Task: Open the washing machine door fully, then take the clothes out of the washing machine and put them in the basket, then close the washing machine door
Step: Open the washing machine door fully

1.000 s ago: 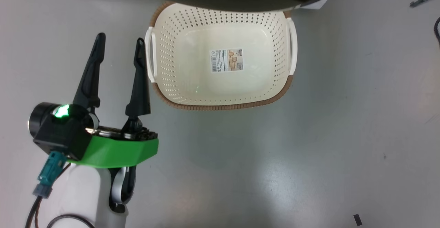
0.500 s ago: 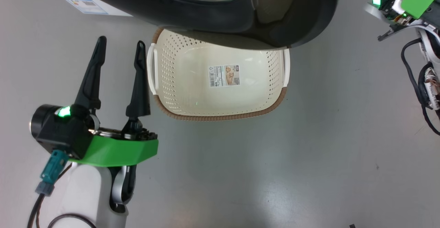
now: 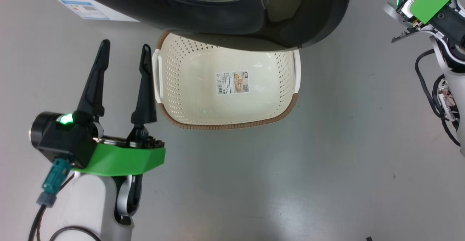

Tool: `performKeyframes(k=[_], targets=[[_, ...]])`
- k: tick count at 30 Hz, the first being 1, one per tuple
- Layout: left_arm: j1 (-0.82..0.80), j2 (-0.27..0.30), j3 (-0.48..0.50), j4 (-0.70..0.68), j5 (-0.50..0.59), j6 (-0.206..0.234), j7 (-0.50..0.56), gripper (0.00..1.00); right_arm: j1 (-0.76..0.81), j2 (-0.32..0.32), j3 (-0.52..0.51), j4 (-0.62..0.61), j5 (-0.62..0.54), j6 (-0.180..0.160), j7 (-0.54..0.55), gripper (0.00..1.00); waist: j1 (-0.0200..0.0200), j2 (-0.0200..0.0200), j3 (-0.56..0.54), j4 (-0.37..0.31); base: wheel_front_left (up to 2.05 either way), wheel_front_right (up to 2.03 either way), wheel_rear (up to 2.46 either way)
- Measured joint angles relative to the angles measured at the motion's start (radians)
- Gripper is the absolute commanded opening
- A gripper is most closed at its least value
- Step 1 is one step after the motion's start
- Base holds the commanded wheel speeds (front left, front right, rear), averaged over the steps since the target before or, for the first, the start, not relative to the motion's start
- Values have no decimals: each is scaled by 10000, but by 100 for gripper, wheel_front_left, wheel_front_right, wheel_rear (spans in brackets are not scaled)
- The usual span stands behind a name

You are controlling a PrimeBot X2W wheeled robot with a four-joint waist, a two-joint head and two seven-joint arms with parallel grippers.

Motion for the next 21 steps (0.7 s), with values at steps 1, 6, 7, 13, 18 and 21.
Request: performKeyframes(k=[1, 6, 7, 13, 18, 21], targets=[[0, -2, 2, 12, 0, -2, 0, 100, 50, 2, -10, -8, -115, 0, -278, 100, 0, 0, -15, -11, 0, 0, 0], [81, 0, 73, 174, -2, -65, 0, 100, 736, -88, 4, -324, -796, 2, -1977, 100, 0, 0, -189, -83, 0, 0, 0], [143, 0, 92, 211, -2, -86, 0, 100, 858, -161, 40, -393, -980, 2, -2405, 100, 0, 0, -223, -109, 0, 0, 0], [219, 0, 232, 339, -2, -104, 0, 100, 1561, -938, 1005, -506, -3018, 2, -5415, 100, 0, 0, -391, -323, 0, 0, 0], [226, 2, 305, 384, -2, -174, 0, 100, 1972, -1250, 1641, 182, -4807, 4, -7321, 100, 0, 0, -495, -487, 0, 0, 0], [236, 4, 359, 405, -2, -188, 0, 100, 2252, -1058, 1037, 416, -6046, 6, -7413, 100, 0, 0, -521, -569, 0, 0, 0]])
